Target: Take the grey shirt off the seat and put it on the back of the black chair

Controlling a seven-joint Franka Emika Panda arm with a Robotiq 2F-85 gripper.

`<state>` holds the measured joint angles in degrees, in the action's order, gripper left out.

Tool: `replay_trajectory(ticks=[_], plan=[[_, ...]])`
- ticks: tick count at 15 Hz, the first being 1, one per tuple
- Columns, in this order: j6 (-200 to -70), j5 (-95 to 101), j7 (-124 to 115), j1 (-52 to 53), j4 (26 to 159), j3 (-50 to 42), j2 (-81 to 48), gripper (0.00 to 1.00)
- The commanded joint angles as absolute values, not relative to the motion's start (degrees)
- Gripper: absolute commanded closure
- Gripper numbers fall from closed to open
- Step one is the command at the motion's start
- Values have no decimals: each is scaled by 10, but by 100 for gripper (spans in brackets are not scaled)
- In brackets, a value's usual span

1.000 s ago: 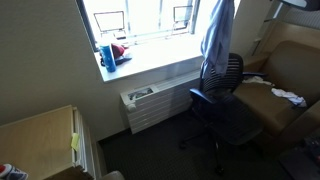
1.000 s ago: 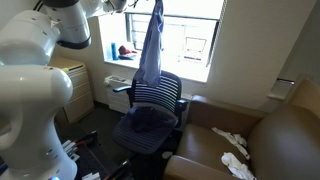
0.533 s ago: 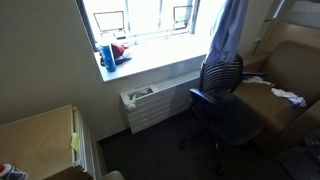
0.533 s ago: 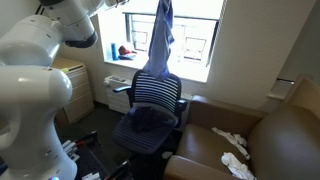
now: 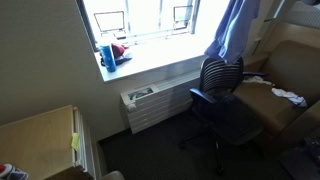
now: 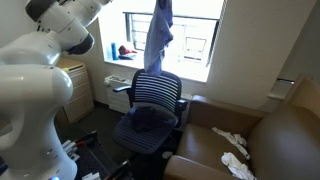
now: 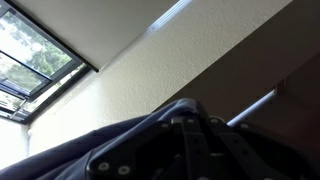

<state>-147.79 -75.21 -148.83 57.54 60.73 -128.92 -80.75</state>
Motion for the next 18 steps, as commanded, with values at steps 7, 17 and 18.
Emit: replay_trajectory(ticks=[7,17,18], plan=[[-1564,-811,-1492,593,753,-1270,-841,96],[-1603,-924,-1453,645,749,-1060,-717,99],[-1607,-926,-1452,640,739,-1036,-702,99]])
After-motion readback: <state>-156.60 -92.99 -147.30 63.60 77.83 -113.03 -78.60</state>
